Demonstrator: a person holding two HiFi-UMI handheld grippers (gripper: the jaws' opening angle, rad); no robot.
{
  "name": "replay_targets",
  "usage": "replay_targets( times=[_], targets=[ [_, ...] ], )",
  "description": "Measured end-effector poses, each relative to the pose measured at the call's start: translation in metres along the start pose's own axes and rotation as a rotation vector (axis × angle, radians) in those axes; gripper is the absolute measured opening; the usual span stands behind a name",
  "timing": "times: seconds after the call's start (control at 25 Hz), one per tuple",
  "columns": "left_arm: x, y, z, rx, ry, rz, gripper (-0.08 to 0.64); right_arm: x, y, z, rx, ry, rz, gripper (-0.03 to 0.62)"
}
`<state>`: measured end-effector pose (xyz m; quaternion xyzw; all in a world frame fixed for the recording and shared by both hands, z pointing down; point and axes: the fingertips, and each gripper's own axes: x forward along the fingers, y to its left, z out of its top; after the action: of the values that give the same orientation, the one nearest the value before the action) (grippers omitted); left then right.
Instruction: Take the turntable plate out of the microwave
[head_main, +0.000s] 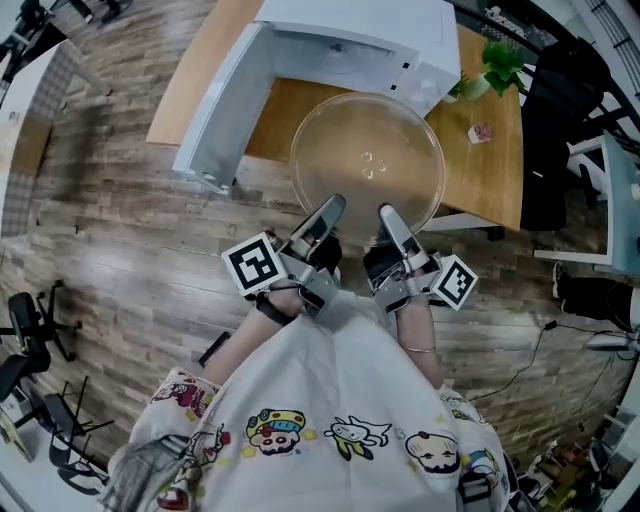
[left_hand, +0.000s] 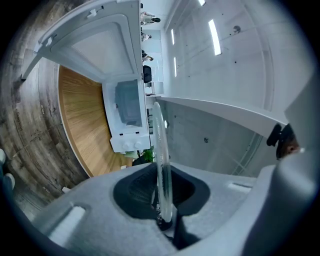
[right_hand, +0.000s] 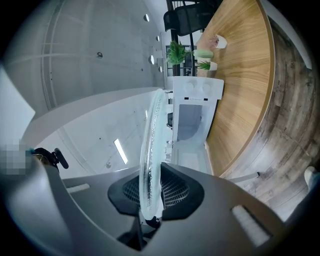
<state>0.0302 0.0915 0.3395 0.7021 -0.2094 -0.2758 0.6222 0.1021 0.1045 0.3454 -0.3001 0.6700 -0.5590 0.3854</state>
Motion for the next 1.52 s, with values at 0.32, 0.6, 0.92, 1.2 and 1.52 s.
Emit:
replay_targets(
  times=[0.32, 0.6, 0.92, 1.2, 1.52],
  targets=[
    [0.0009, -0.0004, -0.0035, 0.002, 0.008, -0.003, 0.028, -0.003, 0.0019, 0.0016, -0.005, 0.001, -0.004, 0.043],
    [0.0016, 0.0019, -0.0061, -0.008, 0.008, -0.001, 0.028, -0.0054, -0.0009, 0.0022, -0.003, 0.003, -0.016, 0.043],
    [0.002, 0.0067, -0.0042, -0.015, 0.001, 0.002, 0.028, -0.0033, -0.0044, 0.0033, -0.007, 0.022, -0.028, 0.043],
    [0.0038, 0.0044, -0.0021, 0.003, 0.025, -0.006, 0.028, -0.0006, -0.0026, 0.0039, -0.011, 0.029, -0.022, 0.043],
    [0.0051, 0.0011, -0.0023, 0.036, 0.042, -0.01, 0.031, 0.0001, 0.0008, 0.0045, -0.019, 0.024, -0.013, 0.043]
  ],
)
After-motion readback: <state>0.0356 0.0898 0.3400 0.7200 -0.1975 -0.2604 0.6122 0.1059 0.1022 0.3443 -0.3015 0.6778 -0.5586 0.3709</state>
